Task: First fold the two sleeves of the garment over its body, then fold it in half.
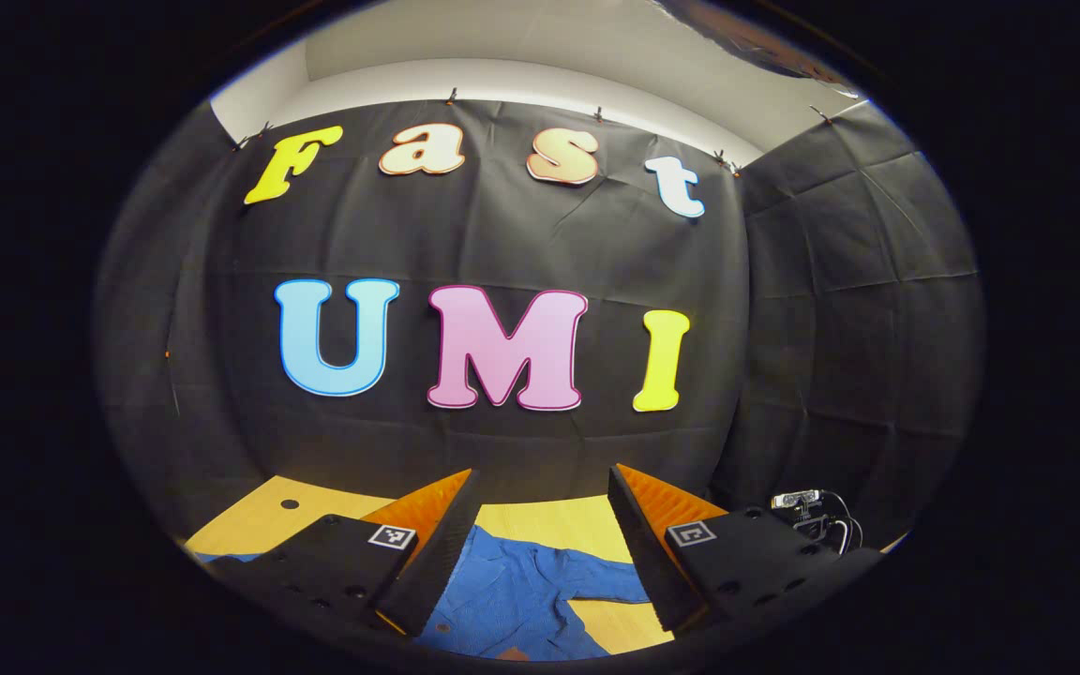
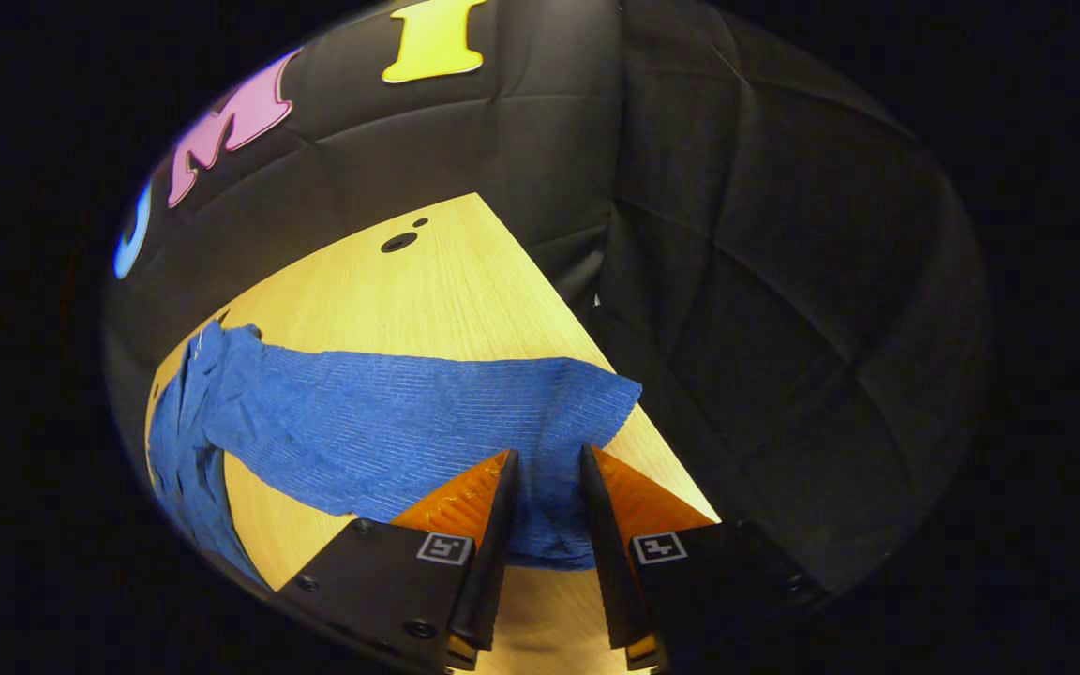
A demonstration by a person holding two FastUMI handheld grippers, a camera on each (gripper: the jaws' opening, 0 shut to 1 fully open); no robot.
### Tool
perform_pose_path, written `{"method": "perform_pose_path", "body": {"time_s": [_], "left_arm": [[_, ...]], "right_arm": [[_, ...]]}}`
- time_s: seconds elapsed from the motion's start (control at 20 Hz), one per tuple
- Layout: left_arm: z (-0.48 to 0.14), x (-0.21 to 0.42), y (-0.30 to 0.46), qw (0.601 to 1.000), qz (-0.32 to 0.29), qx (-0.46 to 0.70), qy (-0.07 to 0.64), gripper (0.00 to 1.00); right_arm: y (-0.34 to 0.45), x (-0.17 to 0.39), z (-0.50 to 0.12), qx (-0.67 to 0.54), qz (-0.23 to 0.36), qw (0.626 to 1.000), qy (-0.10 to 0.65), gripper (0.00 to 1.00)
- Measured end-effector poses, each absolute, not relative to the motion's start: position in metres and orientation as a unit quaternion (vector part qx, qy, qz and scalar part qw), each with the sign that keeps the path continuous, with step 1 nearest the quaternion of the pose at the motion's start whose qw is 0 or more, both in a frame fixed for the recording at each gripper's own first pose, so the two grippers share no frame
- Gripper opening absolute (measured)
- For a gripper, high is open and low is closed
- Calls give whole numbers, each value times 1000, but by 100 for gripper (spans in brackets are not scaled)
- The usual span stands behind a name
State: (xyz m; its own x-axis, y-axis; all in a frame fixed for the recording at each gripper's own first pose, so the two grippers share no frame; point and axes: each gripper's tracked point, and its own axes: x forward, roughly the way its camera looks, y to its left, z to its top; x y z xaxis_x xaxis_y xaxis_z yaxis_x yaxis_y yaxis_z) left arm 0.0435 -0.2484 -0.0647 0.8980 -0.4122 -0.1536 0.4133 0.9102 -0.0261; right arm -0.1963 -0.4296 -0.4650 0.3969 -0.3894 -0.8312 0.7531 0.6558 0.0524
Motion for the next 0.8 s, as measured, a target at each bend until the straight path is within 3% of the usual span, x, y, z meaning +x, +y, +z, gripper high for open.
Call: {"method": "perform_pose_path", "body": {"time_s": [0.1, 0.25, 0.3, 0.35, 0.8], "left_arm": [[-63, 44, -247, 972, -222, 2, 74, 80], [-57, 43, -233, 968, -240, -9, 69, 80], [-54, 42, -221, 968, -242, -8, 64, 80], [-53, 42, -210, 968, -245, -6, 60, 80], [-79, 58, -78, 970, -229, -19, 81, 80]], "right_arm": [[-432, -195, -463, 242, -369, 797, 414, 12], [-430, -195, -460, 260, -374, 786, 418, 11], [-427, -194, -463, 267, -369, 782, 425, 5], [-422, -195, -459, 274, -365, 780, 428, 5], [-347, -129, -342, 243, -362, 835, 337, 5]]}}
